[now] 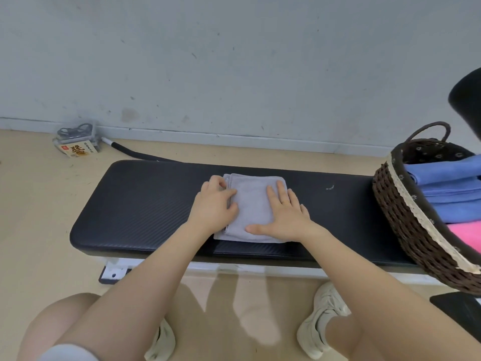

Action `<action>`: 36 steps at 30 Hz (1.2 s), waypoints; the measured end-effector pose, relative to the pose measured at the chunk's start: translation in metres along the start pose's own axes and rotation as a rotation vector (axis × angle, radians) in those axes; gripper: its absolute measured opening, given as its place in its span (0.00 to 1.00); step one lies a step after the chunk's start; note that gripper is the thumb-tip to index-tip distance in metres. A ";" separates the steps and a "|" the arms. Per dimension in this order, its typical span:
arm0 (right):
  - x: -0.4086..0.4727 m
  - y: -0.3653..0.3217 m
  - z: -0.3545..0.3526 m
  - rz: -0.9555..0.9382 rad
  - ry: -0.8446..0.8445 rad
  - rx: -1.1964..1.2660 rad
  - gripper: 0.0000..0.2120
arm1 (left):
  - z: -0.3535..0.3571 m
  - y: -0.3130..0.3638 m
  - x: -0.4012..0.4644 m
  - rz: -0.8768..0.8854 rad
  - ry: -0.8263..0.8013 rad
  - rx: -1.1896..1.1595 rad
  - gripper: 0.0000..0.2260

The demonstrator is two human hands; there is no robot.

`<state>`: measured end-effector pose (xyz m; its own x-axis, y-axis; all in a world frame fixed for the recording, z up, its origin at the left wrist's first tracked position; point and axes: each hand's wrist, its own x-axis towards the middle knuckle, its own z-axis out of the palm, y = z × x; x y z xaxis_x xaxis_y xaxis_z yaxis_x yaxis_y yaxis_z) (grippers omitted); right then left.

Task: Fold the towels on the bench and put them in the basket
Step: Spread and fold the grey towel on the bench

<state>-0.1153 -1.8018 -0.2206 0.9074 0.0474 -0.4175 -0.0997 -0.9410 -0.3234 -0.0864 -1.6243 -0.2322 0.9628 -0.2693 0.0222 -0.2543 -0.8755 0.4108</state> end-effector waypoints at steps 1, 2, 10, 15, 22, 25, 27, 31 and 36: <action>-0.002 0.003 -0.004 0.009 0.022 0.093 0.51 | -0.005 0.006 0.000 0.051 0.025 0.090 0.25; -0.002 0.006 -0.007 0.031 0.076 0.210 0.47 | -0.011 0.013 -0.001 0.122 0.035 0.151 0.31; -0.010 0.019 -0.011 0.249 0.091 0.559 0.26 | -0.009 0.022 0.004 0.063 -0.302 0.322 0.37; -0.010 0.041 -0.024 0.304 0.172 0.912 0.07 | -0.004 0.032 0.006 0.053 -0.385 0.227 0.46; -0.011 0.045 -0.027 0.227 0.079 0.801 0.15 | 0.010 0.059 0.007 0.065 -0.375 0.189 0.46; -0.012 0.046 -0.039 0.233 0.101 0.719 0.18 | 0.014 0.071 0.007 0.096 -0.398 0.107 0.43; -0.017 0.042 -0.049 0.202 0.174 0.616 0.16 | 0.016 0.073 0.009 0.101 -0.422 0.004 0.41; -0.026 0.012 -0.056 0.051 0.271 0.369 0.12 | 0.019 0.070 0.009 0.118 -0.381 -0.116 0.36; -0.031 -0.023 -0.040 -0.069 0.214 0.217 0.11 | 0.010 0.055 0.004 0.111 -0.347 -0.442 0.06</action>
<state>-0.1246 -1.7945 -0.1665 0.9781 0.0152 -0.2075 -0.0988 -0.8436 -0.5278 -0.0972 -1.6780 -0.2186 0.8271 -0.5314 -0.1833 -0.2177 -0.6035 0.7671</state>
